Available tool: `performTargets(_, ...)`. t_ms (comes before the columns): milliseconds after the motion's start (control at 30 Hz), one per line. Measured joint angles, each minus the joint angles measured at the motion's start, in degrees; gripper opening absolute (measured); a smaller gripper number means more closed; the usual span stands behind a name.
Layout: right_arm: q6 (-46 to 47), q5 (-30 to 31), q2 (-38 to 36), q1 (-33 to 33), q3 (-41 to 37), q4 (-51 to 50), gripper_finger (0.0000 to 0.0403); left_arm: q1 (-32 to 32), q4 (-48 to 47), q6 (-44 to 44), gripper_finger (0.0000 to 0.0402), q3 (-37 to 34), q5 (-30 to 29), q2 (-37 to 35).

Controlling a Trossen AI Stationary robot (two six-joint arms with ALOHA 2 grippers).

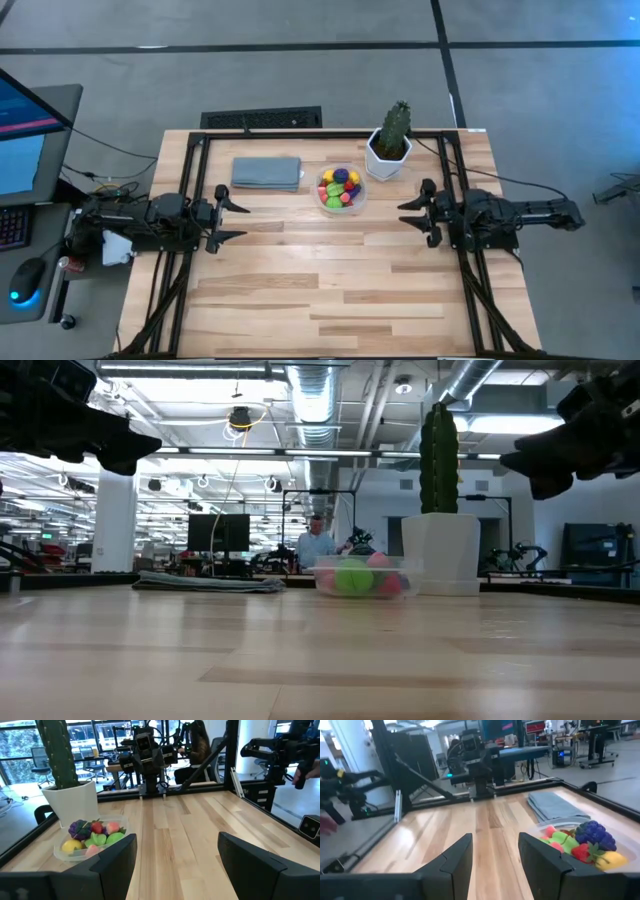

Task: Pick and placing Produce into tupperware
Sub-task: Return to Home Position

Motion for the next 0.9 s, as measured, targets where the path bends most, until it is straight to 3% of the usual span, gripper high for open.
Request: performTargets(900,-7.28,-2.52,1.33,0.04,-0.02,-0.13,0.0182,0.02,-0.02,-0.01,0.027,-0.02,-1.11,0.0)
